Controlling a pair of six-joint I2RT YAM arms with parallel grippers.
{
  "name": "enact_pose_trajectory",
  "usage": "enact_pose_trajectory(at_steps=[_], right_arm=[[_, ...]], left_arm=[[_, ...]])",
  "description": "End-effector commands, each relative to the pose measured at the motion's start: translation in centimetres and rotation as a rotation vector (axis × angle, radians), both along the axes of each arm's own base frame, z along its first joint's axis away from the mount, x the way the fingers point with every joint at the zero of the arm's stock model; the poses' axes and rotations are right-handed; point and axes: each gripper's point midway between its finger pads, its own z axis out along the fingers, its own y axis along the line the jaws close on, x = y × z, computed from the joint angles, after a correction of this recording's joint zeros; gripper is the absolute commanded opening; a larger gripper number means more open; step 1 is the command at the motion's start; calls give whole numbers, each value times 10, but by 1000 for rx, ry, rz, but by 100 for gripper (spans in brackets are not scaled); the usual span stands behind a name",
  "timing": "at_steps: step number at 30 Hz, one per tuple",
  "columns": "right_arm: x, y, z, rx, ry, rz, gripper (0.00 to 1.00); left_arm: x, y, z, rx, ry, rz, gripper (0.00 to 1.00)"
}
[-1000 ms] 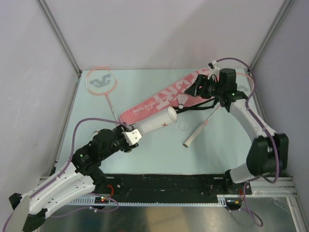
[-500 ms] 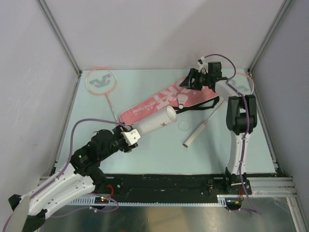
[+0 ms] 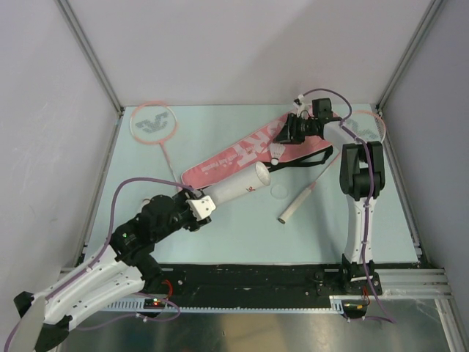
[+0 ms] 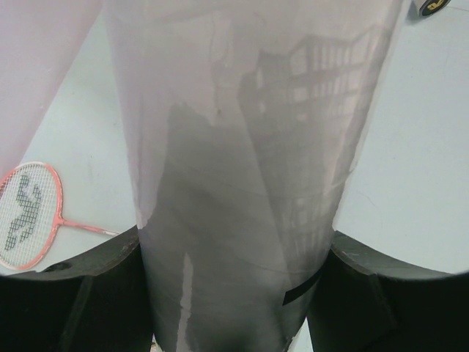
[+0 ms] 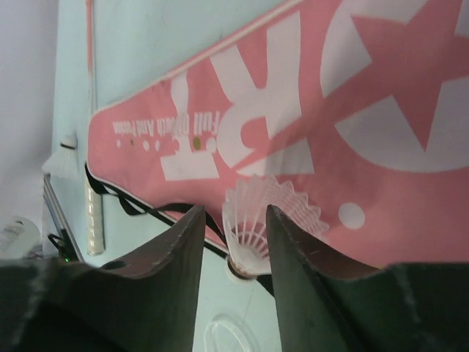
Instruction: Pack up the badminton gear
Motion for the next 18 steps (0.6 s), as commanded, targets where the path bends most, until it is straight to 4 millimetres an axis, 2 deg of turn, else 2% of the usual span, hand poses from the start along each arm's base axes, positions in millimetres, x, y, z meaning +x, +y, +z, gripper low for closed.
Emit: enact_pose_trajectory(at_steps=[1, 6, 8, 10, 11, 14, 18], right_arm=[[-14, -8, 30, -5, -61, 33, 38], [-24, -13, 32, -7, -41, 43, 31], [-28, -14, 32, -11, -40, 49, 23], [-31, -15, 33, -16, -39, 44, 8], [-32, -16, 36, -13, -44, 44, 4], [-35, -17, 54, 15, -66, 31, 0], [-41, -20, 91, 65, -126, -5, 0]], left_arm=[[3, -11, 31, -90, -66, -23, 51], [2, -10, 32, -94, -70, -23, 51], [2, -10, 33, -96, -72, -23, 51], [2, -10, 33, -98, -74, -22, 51], [2, -10, 33, -98, -74, -23, 51], [2, -10, 33, -99, -74, -24, 51], [2, -10, 33, -100, -74, -23, 51]])
